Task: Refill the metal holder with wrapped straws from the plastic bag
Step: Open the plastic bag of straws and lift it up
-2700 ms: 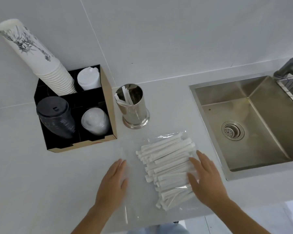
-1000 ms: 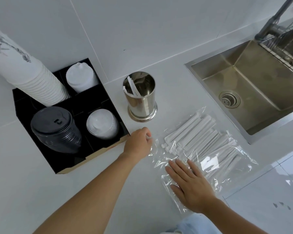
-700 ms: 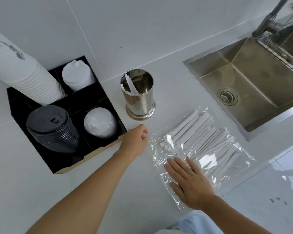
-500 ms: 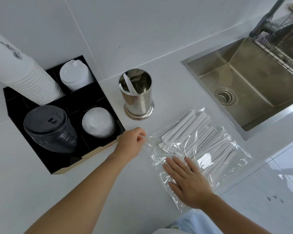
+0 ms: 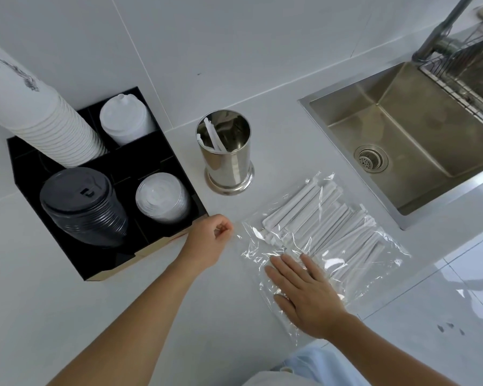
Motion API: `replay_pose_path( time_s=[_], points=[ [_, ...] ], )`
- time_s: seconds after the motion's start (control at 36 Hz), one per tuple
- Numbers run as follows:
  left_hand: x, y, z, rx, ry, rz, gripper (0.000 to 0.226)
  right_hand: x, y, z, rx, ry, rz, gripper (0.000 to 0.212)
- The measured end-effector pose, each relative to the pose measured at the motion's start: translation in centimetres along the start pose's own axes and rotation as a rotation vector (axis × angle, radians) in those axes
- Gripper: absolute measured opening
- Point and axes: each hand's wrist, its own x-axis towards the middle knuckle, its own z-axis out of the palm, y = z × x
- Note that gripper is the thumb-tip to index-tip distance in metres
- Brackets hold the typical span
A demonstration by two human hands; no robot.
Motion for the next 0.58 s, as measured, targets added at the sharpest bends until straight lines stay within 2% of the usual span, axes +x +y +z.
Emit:
replay_pose_path(
  time_s=[0.17, 0.36, 0.58],
  points=[
    [0.3, 1.2, -0.3, 0.046, -0.013, -0.053, 0.006, 1.0, -1.1, -0.3, -0.038, 0.003, 0.029, 0.053],
    [0.2, 1.1, -0.6, 0.059, -0.005, -0.012, 0.009, 1.5, -0.9, -0.2, -0.028, -0.127, 0.059, 0.055],
    [-2.1, -1.1, -0.6, -0.016, -0.014, 0.026, 0.005, 1.6, -1.0, -0.9, -0.014, -0.177, 0.079, 0.056]
  ],
)
